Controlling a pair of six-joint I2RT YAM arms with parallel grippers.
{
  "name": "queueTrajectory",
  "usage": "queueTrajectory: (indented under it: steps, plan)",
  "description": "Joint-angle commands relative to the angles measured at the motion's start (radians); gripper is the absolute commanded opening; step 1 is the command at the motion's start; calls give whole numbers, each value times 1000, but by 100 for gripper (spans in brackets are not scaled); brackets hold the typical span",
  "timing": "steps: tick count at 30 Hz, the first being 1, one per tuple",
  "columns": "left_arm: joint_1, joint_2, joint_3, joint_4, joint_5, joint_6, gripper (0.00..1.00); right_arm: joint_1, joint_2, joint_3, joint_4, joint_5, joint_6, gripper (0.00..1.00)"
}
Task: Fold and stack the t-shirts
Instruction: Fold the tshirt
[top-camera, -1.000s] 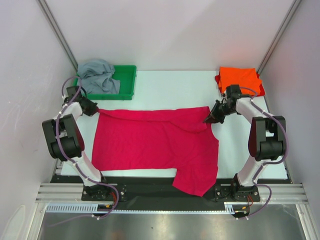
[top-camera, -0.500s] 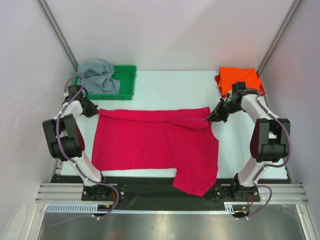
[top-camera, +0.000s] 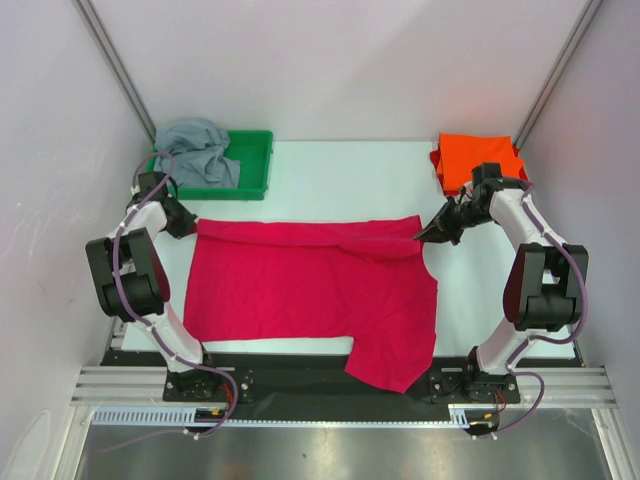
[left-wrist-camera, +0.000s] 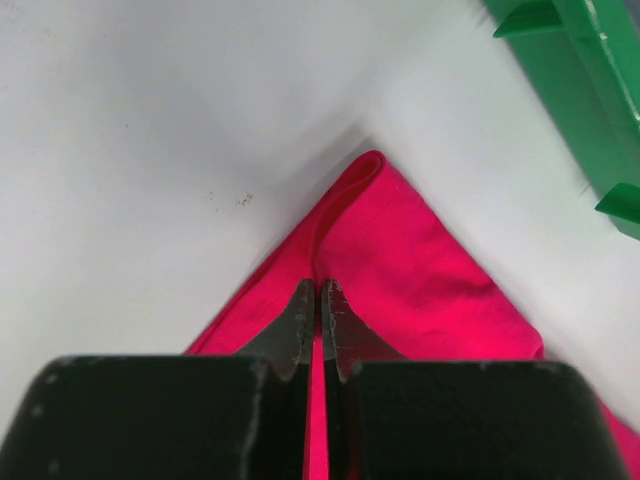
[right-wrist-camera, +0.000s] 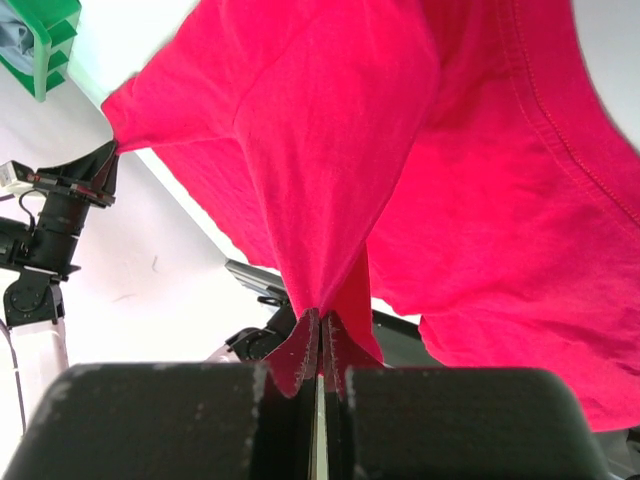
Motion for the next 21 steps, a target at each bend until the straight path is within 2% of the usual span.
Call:
queueTrajectory:
  steps: [1,21]
  plan:
    - [-7,-36,-14,-5,-34,29,1,-3,-48,35,-38,-27,-9,0]
    - [-7,-90,-123,8,-43,7,0,0,-97,-74,-44,14,-22,0]
